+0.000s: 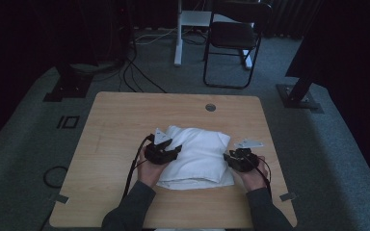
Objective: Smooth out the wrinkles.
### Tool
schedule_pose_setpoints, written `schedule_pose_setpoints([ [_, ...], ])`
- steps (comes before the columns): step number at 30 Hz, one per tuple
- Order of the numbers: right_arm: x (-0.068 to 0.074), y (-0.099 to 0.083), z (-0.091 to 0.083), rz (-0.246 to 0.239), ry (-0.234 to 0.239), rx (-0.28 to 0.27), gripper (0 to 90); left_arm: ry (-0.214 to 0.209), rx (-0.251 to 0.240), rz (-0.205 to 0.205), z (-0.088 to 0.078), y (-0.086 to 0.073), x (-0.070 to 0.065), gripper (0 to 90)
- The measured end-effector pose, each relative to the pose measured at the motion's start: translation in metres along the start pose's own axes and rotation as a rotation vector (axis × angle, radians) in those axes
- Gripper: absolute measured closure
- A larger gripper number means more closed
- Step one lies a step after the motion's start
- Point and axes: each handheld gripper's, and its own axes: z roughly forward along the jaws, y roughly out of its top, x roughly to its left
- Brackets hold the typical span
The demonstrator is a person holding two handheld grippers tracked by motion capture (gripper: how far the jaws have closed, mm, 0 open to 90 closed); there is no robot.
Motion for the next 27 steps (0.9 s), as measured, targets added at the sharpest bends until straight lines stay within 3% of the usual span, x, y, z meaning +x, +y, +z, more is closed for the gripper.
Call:
schedule_pose_setpoints([
  [2, 0.010, 0.006, -0.010, -0.034, 0.030, -0.059, 52.7, -0.004, -0.012, -0.005, -0.003, -0.002, 0.000, 50.8],
  [4, 0.019, 0.010, -0.014, -0.059, 0.115, -0.085, 47.2, -0.014, -0.006, -0.016, -0.002, -0.004, 0.001, 50.8],
  [5, 0.024, 0.011, -0.012, -0.064, 0.164, -0.077, 45.8, -0.015, -0.003, -0.021, -0.002, -0.004, 0.001, 50.8],
  [7, 0.031, 0.010, -0.001, -0.096, 0.184, -0.027, 45.2, -0.025, -0.009, -0.036, -0.001, -0.005, 0.001, 50.8],
  [8, 0.033, 0.008, 0.007, -0.099, 0.189, 0.008, 50.8, -0.026, -0.014, -0.035, -0.001, -0.006, 0.001, 50.5],
  [10, 0.032, 0.001, 0.017, -0.113, 0.215, 0.072, 81.6, -0.028, -0.022, -0.033, -0.003, -0.006, 0.000, 49.8],
  [12, 0.031, -0.004, 0.017, -0.130, 0.198, 0.102, 87.5, -0.032, -0.025, -0.026, -0.005, -0.006, 0.000, 49.4],
  [15, 0.030, -0.008, 0.012, -0.163, 0.166, 0.115, 87.8, -0.034, -0.025, -0.024, -0.008, -0.007, 0.001, 49.4],
  [19, 0.024, -0.011, 0.011, -0.165, 0.086, 0.109, 86.4, -0.061, -0.009, -0.030, -0.010, -0.012, -0.003, 49.1],
  [23, 0.023, -0.016, 0.024, -0.154, 0.089, 0.150, 82.5, -0.075, 0.029, -0.013, -0.007, -0.022, -0.007, 49.0],
  [24, 0.024, -0.018, 0.030, -0.150, 0.097, 0.160, 82.1, -0.068, 0.054, -0.006, -0.002, -0.031, -0.006, 49.0],
  [27, 0.028, -0.016, 0.039, -0.138, 0.099, 0.153, 81.8, -0.085, 0.052, -0.049, 0.003, -0.037, 0.004, 47.8],
])
